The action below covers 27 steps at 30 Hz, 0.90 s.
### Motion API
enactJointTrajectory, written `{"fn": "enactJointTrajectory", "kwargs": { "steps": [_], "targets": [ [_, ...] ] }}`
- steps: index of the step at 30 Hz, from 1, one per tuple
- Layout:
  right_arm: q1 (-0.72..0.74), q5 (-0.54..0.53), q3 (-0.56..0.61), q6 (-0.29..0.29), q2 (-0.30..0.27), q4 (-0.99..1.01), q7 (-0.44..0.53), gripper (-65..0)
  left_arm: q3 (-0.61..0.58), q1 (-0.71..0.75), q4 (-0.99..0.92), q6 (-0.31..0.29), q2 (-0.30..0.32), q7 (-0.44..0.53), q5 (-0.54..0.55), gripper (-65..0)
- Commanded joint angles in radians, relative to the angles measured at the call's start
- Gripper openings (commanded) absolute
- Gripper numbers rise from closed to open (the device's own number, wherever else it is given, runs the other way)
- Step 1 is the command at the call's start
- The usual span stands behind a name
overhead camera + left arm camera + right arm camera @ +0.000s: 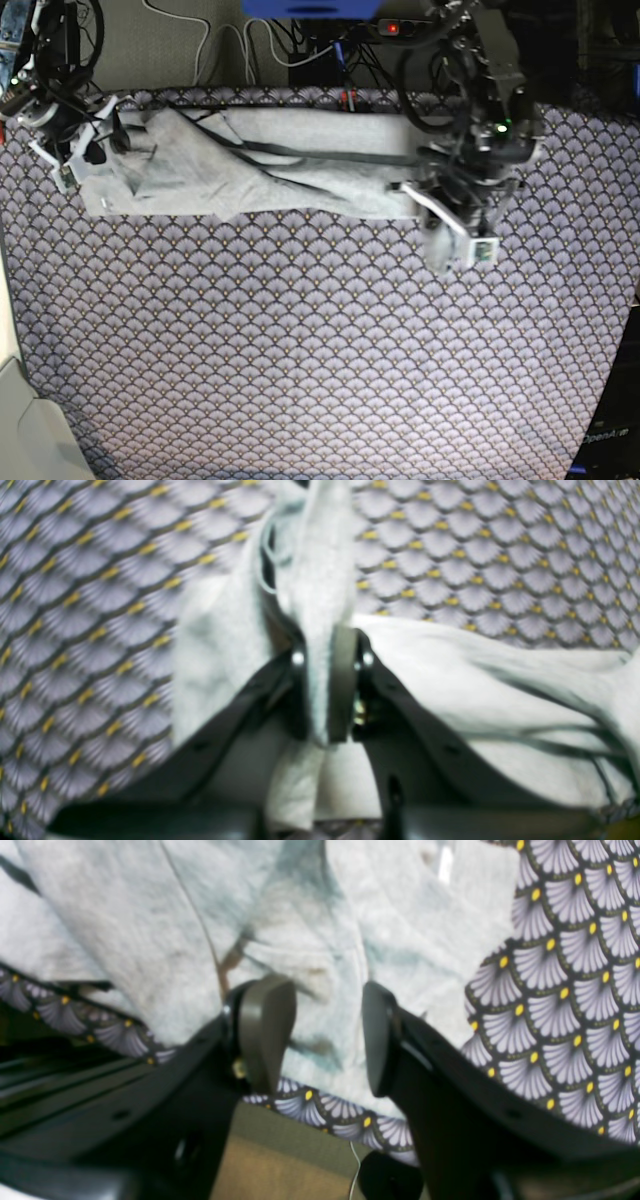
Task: Fold the T-shirt properly
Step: 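Grasp the strip end with the left gripper and fold it toward the middle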
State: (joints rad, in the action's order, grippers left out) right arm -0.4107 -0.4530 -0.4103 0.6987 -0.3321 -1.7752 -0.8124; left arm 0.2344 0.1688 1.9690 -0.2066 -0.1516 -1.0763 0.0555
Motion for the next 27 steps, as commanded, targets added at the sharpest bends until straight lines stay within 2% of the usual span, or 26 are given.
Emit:
{"fn": "enactJointTrajectory", "kwargs": {
  "steps": [1,8,11,17,27],
  "targets": [
    [0.002,-0.016,-0.008,-0.001,-0.014,-0.016,0.017,-38.1,-0.037,-0.008,0.014,0.006,-0.005,0.018,-0.003,-64.5],
    [0.002,-0.016,-0.008,-0.001,-0.019,-0.016,0.017,-38.1,-0.267,0.016,0.011,0.111,-0.005,0.020,-0.073,-64.5],
    [0.002,-0.016,-0.008,-0.001,-0.020,-0.016,0.017,-38.1,-0.341,0.044,0.011,0.128,-0.005,0.021,-0.102,-64.5],
    [0.017,-0.014,-0.008,-0.001,-0.017,-0.016,0.017,-38.1,-0.405,0.071,-0.027,0.151,-0.005,0.083,-0.108,-64.5],
    [0.020,-0.014,-0.008,-0.001,-0.017,-0.016,0.017,-38.1,-0.444,0.062,-0.079,0.164,-0.005,0.083,-0.101,-64.5]
  ]
}}
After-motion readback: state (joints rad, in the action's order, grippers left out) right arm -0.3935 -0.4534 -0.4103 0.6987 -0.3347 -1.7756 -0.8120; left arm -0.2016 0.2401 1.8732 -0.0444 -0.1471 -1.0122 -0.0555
